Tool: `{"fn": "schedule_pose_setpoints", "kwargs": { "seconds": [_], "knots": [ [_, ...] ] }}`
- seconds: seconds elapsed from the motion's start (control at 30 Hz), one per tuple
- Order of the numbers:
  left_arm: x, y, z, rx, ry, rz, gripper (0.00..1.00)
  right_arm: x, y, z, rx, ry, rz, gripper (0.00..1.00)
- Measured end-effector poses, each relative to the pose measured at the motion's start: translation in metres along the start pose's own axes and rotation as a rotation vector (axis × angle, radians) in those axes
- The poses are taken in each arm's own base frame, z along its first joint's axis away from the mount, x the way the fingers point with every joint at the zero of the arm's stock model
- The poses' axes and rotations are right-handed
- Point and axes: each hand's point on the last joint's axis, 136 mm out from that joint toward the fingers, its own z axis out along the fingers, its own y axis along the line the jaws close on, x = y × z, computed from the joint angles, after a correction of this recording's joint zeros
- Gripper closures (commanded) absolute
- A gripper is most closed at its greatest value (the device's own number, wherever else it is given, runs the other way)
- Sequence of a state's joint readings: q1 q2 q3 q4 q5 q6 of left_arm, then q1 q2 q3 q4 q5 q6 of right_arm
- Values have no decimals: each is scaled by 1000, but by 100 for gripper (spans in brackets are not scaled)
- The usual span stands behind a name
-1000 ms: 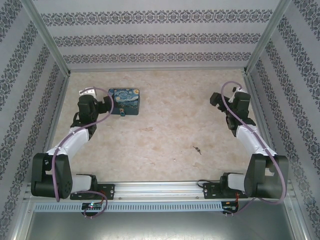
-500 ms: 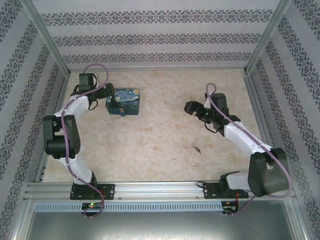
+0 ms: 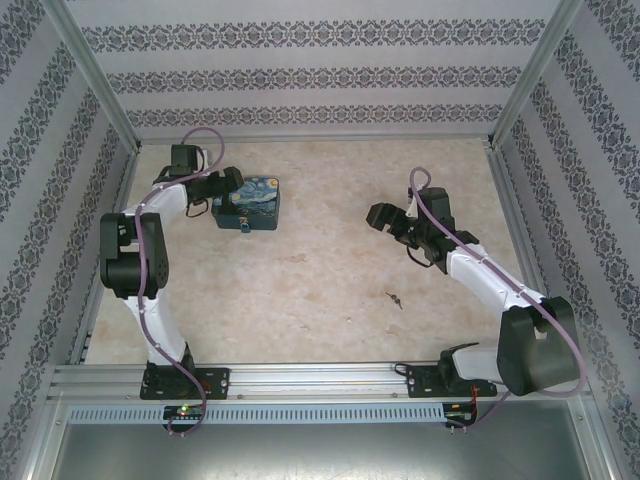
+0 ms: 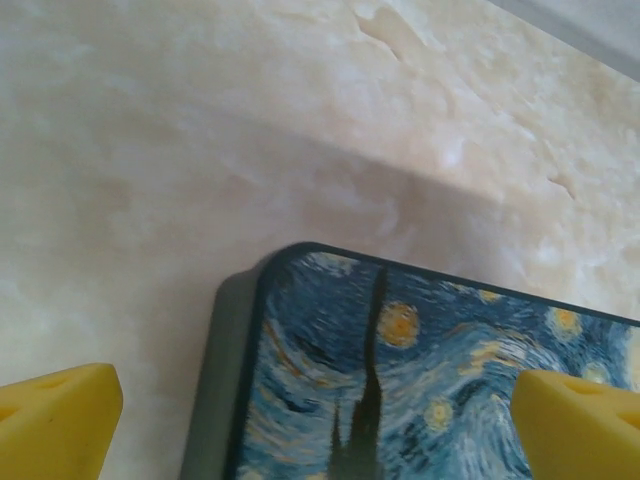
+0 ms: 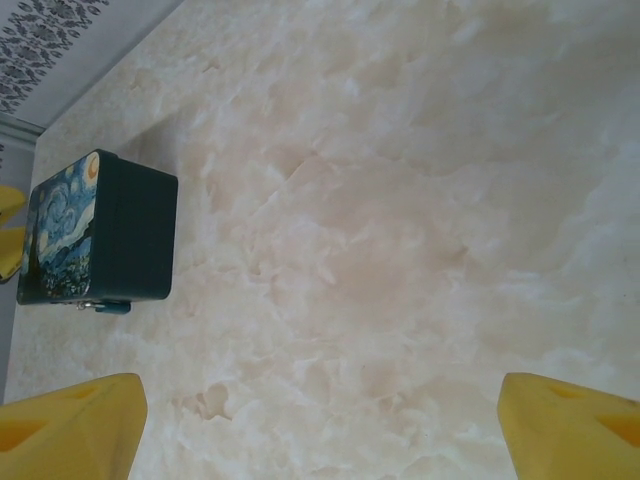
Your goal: Unlock the padlock with the key
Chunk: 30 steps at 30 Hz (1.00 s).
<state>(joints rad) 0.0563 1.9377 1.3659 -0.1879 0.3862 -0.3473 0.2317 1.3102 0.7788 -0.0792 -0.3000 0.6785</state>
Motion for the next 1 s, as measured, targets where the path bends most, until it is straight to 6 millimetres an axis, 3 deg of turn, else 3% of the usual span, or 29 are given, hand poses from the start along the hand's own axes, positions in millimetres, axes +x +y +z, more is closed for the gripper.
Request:
{"fn": "schedule_pose_setpoints", "kwargs": {
  "seconds": [0.13,0.23,0.63,0.77,0.87,1.0],
  "knots": [
    [9,-27,6,52,13,28,0,1,-1,1,4,3,1,9],
    [28,-49,10,90,35,50,0,1,-2,2,8,2,2,9],
    [145,-157,-17,241,125,134,0,16,-18,5,46,33,16,9],
    [155,-150,-20,197,108,84,0,19,-22,4,58,39,19,9],
    [149,-139,-25,146,72,52,0,19,-22,3,60,39,17,9],
    [132,-145,-43,149,7,41,0,20,-23,3,65,45,18,9]
  ]
}}
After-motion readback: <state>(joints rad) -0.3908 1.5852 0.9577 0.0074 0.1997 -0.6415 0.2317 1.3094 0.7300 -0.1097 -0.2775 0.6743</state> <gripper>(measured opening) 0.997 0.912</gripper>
